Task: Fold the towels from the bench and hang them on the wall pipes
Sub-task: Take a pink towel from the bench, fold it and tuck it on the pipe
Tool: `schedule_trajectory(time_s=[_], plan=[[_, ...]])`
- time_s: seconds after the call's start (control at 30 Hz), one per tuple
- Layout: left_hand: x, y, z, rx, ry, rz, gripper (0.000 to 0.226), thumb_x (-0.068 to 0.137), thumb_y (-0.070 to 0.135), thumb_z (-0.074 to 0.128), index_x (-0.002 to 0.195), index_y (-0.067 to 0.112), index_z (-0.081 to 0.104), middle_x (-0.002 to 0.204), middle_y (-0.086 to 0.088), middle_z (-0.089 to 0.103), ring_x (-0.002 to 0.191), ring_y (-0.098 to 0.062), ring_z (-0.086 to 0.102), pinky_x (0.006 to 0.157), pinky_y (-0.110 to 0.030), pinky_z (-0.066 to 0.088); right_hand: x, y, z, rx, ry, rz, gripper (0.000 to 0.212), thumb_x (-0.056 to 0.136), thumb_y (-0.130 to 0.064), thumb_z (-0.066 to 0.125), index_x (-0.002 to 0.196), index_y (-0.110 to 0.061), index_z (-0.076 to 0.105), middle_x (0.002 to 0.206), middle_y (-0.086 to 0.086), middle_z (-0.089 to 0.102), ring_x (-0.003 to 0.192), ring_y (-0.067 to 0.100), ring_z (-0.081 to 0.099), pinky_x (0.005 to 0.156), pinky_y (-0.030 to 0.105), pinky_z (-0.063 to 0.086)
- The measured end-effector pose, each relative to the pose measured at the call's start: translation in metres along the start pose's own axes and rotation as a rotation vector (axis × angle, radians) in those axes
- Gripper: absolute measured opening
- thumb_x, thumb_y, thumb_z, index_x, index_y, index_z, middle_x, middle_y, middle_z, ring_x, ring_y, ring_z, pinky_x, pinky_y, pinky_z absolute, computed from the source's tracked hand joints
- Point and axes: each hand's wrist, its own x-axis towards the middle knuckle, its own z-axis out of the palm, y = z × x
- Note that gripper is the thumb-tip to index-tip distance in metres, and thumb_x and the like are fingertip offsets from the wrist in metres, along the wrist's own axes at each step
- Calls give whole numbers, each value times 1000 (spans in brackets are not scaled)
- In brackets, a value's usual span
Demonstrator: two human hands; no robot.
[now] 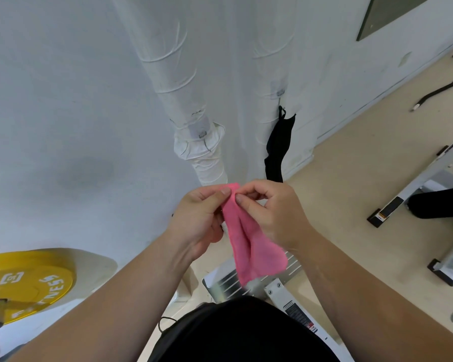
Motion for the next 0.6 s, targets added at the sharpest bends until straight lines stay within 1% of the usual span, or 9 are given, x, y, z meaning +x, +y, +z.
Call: schedule_trajectory(time_s=[0.07, 0.13, 0.23, 0.3, 0.37, 0.4, 0.43, 0.5, 0.6], plan=[[-4, -1, 0, 47, -57, 1, 26, 103, 17, 53, 106, 10, 78, 78, -16, 57, 66, -27, 38, 66, -49, 9, 1, 0, -1, -24, 19, -23, 7, 84, -7, 79, 81, -11, 74, 73, -9, 70, 70, 5, 61, 69, 15, 47], [-6, -1, 0, 85, -91, 15, 28, 104, 17, 51, 110, 10, 77, 81, -18, 53, 71, -34, 33, 64, -50, 10, 2, 2, -3, -64, 39, -61, 8, 82, -12, 82, 81, -11, 73, 73, -2, 70, 69, 12, 62, 66, 25, 50], [-9, 0, -2, 113, -128, 50, 27, 101, 22, 55, 109, 11, 78, 89, -31, 56, 81, -36, 38, 67, -48, 16, 1, 3, -6, -110, 41, -82, 14, 79, -18, 84, 77, -13, 72, 71, -2, 68, 70, 16, 60, 66, 32, 50], [-14, 4, -2, 139, -162, 73, 31, 95, 32, 59, 110, 13, 78, 100, -44, 60, 89, -36, 41, 75, -50, 24, 0, 3, -7, -141, 47, -92, 16, 78, -22, 83, 75, -14, 70, 70, -3, 66, 71, 15, 60, 67, 34, 50], [-19, 8, 0, 195, -179, 87, 32, 90, 37, 63, 108, 16, 79, 94, -39, 64, 84, -38, 43, 72, -52, 30, -1, 3, -6, -163, 58, -104, 16, 79, -26, 79, 75, -14, 68, 70, -4, 65, 73, 16, 60, 68, 35, 50], [-22, 9, 0, 226, -172, 109, 27, 89, 34, 65, 106, 18, 80, 90, -38, 65, 79, -37, 44, 68, -52, 32, -1, 3, -6, -169, 62, -108, 17, 80, -28, 77, 76, -15, 67, 70, -5, 64, 73, 16, 59, 68, 35, 50], [-23, 11, 1, 255, -159, 131, 23, 89, 31, 66, 103, 21, 80, 91, -40, 64, 78, -37, 46, 66, -51, 33, 0, 3, -6, -174, 64, -113, 17, 81, -29, 76, 76, -16, 66, 69, -4, 63, 74, 16, 59, 68, 33, 49], [-24, 14, 0, 320, -137, 160, 21, 88, 31, 66, 102, 27, 80, 100, -45, 60, 82, -36, 50, 69, -52, 34, 2, 1, -7, -181, 51, -122, 17, 82, -27, 78, 76, -19, 64, 69, -4, 62, 74, 15, 58, 68, 30, 48], [-20, 15, -4, 360, -135, 174, 27, 84, 41, 68, 106, 31, 79, 107, -49, 57, 89, -37, 55, 77, -55, 34, 6, 0, -10, -185, -14, -124, 16, 84, -24, 79, 79, -21, 64, 72, -8, 63, 76, 12, 58, 72, 27, 46]])
